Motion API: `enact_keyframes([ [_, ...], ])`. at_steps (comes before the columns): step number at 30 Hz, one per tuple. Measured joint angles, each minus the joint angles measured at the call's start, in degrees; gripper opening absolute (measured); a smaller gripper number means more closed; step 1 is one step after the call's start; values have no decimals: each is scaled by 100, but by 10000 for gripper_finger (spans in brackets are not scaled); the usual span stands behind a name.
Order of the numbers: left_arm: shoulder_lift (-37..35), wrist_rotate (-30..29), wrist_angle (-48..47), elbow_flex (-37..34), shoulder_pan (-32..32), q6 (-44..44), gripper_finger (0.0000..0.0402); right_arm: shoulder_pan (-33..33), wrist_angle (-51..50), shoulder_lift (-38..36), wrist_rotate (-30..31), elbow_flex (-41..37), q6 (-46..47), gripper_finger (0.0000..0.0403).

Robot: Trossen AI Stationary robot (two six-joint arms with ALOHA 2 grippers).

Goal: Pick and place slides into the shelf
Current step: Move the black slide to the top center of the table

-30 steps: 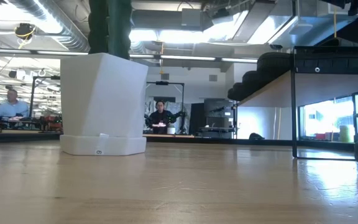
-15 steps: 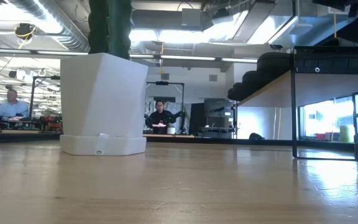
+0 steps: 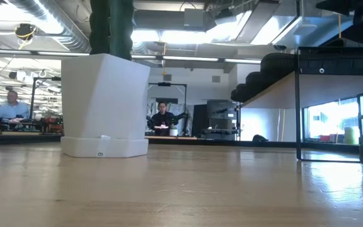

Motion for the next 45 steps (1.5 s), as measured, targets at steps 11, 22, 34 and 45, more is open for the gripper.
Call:
enact_keyframes([
  [11,470,-2164,-16,2,-1260,-1041,218,1,-21,0,-48,0,454,179],
  [22,1362,-2739,-265,-2,-1215,-1933,218,-1,-536,0,-58,0,-145,179],
  [34,2035,-2557,-504,0,-928,-2255,218,-1,-658,0,-346,-2,-270,179],
  [45,2204,-2805,-1781,2,-772,-3398,218,-1,-323,0,-1074,333,-123,179],
])
